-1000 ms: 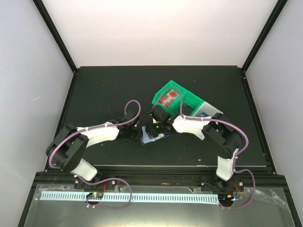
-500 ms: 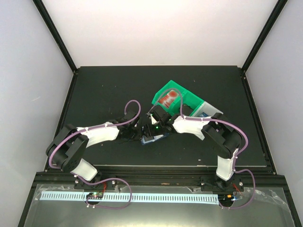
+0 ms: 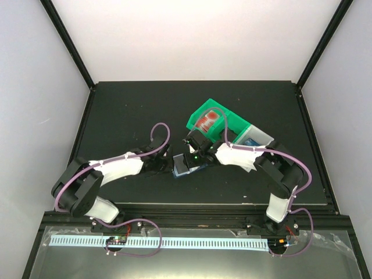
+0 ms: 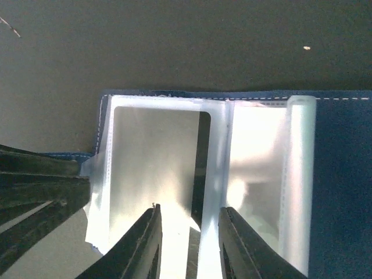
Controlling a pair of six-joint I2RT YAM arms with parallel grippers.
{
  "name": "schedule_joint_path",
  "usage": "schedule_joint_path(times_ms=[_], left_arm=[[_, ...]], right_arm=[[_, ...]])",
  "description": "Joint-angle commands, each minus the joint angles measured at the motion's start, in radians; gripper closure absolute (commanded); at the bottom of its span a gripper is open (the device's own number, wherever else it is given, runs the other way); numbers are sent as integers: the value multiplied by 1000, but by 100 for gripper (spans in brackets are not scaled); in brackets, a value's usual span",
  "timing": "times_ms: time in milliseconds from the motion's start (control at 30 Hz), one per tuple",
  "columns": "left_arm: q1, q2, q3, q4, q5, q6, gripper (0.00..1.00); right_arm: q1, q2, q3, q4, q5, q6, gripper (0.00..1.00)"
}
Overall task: Put the credit cards into the card holder
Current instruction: Insert the credit card into the card holder, then turn over the card slot in the card holder.
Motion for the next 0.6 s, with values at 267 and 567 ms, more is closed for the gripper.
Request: schedule_joint_path(times_ms=[267, 567], left_arm=[[13, -44, -27, 81, 59, -41, 81], [27, -7, -43, 157, 116, -72, 76]], right_arm=[[6, 62, 19, -55, 12, -15, 87], [6, 84, 10, -71, 39, 7, 98]])
